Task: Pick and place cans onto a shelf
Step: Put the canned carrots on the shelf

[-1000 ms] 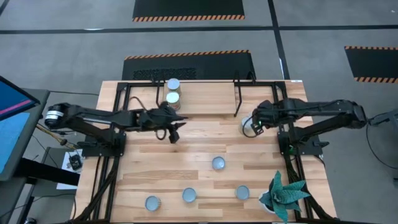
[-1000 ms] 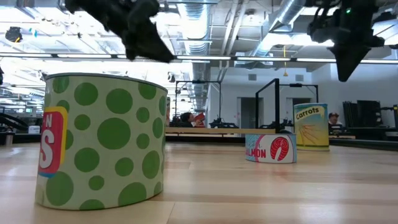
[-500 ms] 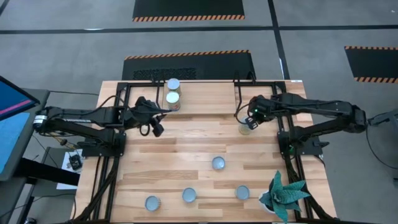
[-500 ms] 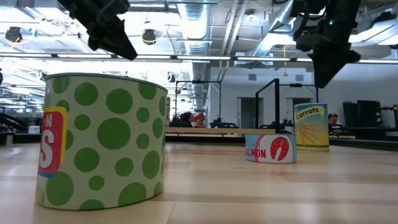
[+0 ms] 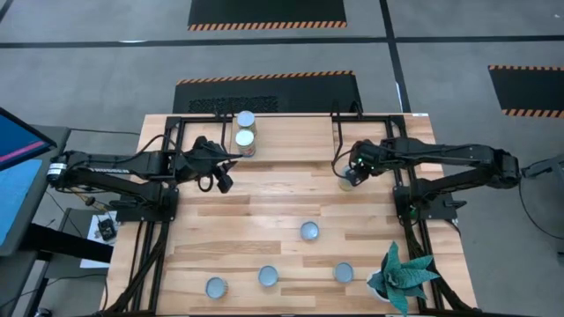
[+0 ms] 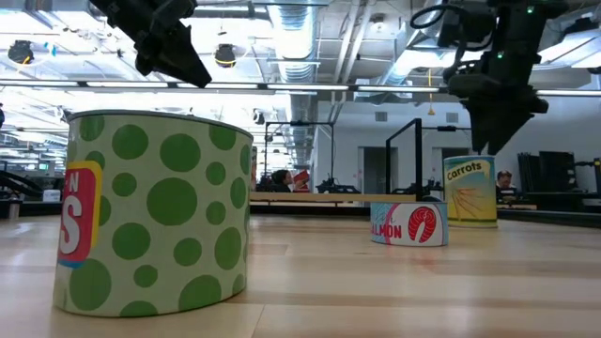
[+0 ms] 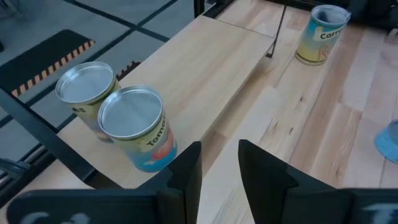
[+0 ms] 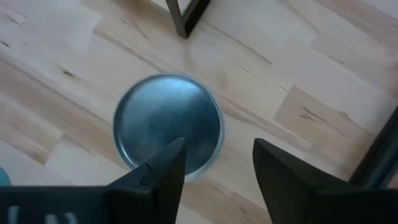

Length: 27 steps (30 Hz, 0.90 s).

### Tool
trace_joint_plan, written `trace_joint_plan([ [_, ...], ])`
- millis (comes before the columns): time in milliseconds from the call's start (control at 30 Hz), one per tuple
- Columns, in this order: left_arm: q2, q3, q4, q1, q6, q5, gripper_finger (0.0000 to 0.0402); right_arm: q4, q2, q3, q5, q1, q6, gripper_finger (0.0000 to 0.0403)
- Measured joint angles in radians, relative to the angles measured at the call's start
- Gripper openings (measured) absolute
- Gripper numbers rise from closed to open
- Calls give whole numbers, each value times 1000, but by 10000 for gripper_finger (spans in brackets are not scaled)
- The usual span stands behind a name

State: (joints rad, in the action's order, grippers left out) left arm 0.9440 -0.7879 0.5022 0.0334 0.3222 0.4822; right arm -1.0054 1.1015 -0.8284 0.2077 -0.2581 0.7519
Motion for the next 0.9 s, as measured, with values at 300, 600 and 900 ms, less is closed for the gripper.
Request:
trace_joint_plan([
  [300, 0, 0, 5, 0, -3, 0, 96, 1, 89, -1, 3, -1, -24, 219],
  [600, 0, 0, 18, 0, -3, 0, 96, 5, 167, -10, -2, -1, -27, 191],
  [900, 0, 0, 71, 0, -4, -1, 96, 101, 138, -2, -144, -9, -19, 56],
])
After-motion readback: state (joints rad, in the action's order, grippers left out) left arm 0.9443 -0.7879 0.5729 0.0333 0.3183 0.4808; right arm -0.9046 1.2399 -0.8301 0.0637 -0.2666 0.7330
